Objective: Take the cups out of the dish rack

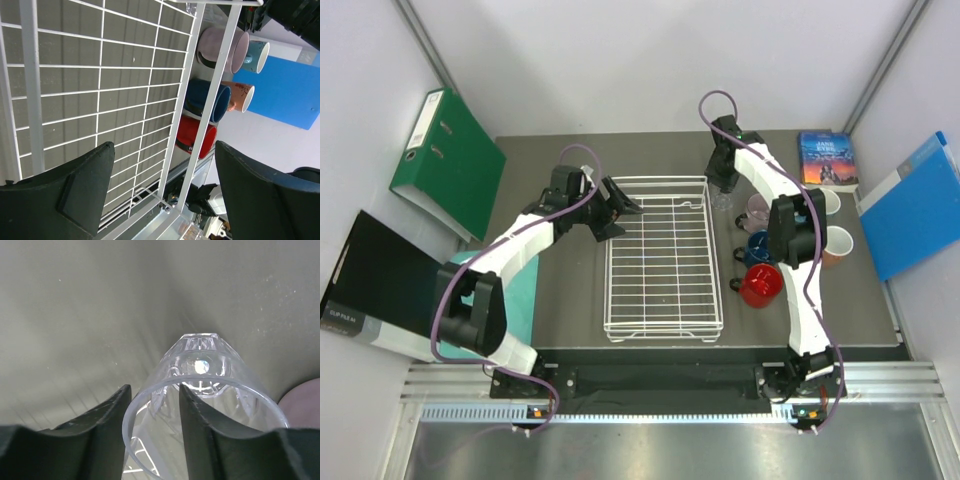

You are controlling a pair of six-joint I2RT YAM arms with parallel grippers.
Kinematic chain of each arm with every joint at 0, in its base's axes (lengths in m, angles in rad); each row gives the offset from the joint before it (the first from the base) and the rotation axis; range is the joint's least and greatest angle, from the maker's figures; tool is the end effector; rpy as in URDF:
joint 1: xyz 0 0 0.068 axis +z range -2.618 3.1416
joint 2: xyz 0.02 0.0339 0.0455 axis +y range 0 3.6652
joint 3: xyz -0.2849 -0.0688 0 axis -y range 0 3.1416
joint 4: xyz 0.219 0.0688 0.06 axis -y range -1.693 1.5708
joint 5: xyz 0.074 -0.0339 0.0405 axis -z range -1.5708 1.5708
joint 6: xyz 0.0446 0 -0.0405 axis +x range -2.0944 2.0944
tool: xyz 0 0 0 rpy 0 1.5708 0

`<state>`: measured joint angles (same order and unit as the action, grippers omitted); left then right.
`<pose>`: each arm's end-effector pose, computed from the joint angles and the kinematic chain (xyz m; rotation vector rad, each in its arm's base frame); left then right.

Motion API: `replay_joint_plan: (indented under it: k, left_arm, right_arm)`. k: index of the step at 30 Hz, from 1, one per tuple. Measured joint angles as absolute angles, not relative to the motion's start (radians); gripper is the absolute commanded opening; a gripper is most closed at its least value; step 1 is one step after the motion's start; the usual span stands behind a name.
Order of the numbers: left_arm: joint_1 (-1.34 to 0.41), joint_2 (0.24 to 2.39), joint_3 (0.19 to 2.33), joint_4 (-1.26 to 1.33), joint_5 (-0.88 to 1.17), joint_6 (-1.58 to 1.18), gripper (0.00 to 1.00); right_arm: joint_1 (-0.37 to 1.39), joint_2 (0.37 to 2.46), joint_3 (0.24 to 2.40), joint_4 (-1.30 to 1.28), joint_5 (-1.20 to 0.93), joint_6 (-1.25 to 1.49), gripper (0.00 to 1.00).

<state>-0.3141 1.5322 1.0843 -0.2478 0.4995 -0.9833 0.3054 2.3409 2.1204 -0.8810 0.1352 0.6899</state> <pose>0.2970 -0.1190 0.2849 -0.5315 2.4241 -1.1973 0.4774 0.1442 0.2232 0.5510 2.6052 0.1454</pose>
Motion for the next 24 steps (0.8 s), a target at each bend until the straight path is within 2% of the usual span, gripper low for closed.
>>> replay_joint_plan:
  k: [9, 12, 17, 20, 24]
  left_arm:
    - [-0.315, 1.548, 1.085, -0.248, 0.529, -0.964, 0.88]
    - [-0.315, 1.551, 1.095, -0.274, 0.530, -0.934, 0.89]
    - [-0.315, 1.567, 1.154, -0.350, 0.507, -0.838, 0.89]
    - [-0.316, 1.567, 1.188, -0.408, 0.463, -0.769, 0.89]
    - [-0.323, 1.567, 1.227, -0.504, 0.364, -0.674, 0.95]
  right_arm:
    - [0.306, 2.255, 2.101, -0.858, 0.120, 0.676, 0.62]
    - [0.310, 2.182, 2.100, -0.844, 0.104, 0.672, 0.63]
    - [0.311, 1.967, 1.983, -0.696, 0.012, 0.645, 0.68]
    - [0.316, 1.802, 1.845, -0.588, -0.013, 0.606, 0.74]
    - [0.331, 1.565, 1.656, -0.495, 0.022, 0.551, 0.80]
